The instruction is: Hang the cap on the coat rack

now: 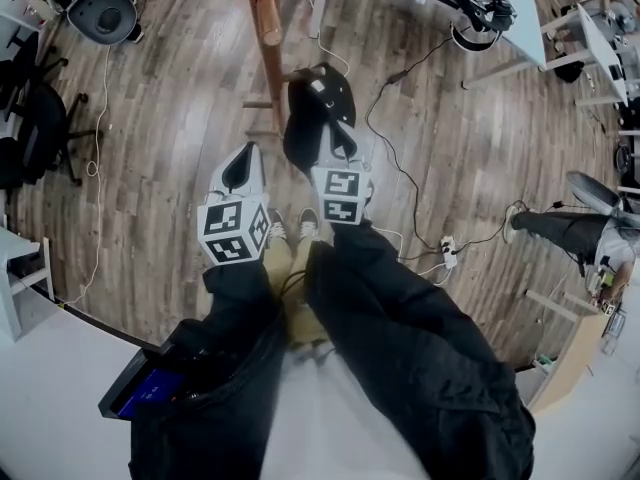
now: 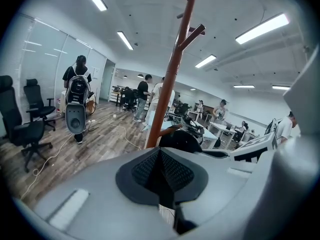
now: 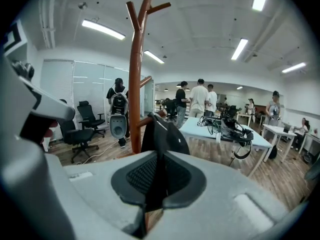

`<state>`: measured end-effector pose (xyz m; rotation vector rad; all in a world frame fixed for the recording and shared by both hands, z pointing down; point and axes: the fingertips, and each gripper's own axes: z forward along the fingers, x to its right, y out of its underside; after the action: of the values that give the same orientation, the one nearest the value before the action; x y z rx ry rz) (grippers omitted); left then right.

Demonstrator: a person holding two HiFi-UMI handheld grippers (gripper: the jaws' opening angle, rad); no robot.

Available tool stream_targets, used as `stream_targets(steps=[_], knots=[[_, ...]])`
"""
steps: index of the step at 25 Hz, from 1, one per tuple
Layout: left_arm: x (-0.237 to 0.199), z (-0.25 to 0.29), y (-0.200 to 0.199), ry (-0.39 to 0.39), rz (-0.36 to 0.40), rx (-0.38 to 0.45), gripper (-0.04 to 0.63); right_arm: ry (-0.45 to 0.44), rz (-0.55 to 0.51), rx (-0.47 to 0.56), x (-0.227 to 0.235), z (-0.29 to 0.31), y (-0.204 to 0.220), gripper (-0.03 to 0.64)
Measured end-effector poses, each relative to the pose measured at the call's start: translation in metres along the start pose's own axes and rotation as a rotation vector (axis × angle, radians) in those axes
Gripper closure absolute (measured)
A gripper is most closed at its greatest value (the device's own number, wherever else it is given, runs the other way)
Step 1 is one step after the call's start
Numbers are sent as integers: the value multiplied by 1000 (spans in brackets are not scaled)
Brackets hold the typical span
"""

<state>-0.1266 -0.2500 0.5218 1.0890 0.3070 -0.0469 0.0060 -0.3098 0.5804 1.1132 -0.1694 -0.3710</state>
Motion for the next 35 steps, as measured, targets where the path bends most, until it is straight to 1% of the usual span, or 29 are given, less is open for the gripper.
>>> stream_targets(steps=[4, 8, 11, 12, 15, 16, 19, 24, 28, 32, 33, 35], knots=[[-2, -2, 3, -2, -3, -3, 592, -54, 0, -46, -14, 11, 17, 601], [-2, -4, 4, 0, -6, -5, 592, -138, 16, -78, -26, 20, 29, 585], [0, 2, 1, 3, -7, -1, 592, -203, 59, -85, -27, 22, 33, 508], [0, 1, 0, 5, -6, 3, 592, -226, 80, -81, -30, 18, 31, 508], [-1, -16, -2, 19, -2, 24, 592, -276, 121, -50, -48, -7, 25, 445], [-2, -22, -4, 24, 0, 33, 592, -280, 124, -44, -54, -16, 22, 445], [0, -29, -16, 43, 8, 59, 592, -270, 131, -5, -56, -32, 1, 445], [15, -25, -39, 80, 22, 98, 592, -244, 117, 125, -45, -52, -61, 454], [26, -22, -62, 114, 42, 139, 592, -235, 104, 223, -44, -68, -107, 490], [35, -19, -88, 141, 63, 177, 592, -240, 74, 286, -48, -75, -141, 499], [36, -18, -93, 144, 67, 184, 592, -239, 69, 299, -48, -76, -148, 515], [39, -16, -103, 150, 77, 201, 592, -231, 66, 324, -46, -77, -158, 567]])
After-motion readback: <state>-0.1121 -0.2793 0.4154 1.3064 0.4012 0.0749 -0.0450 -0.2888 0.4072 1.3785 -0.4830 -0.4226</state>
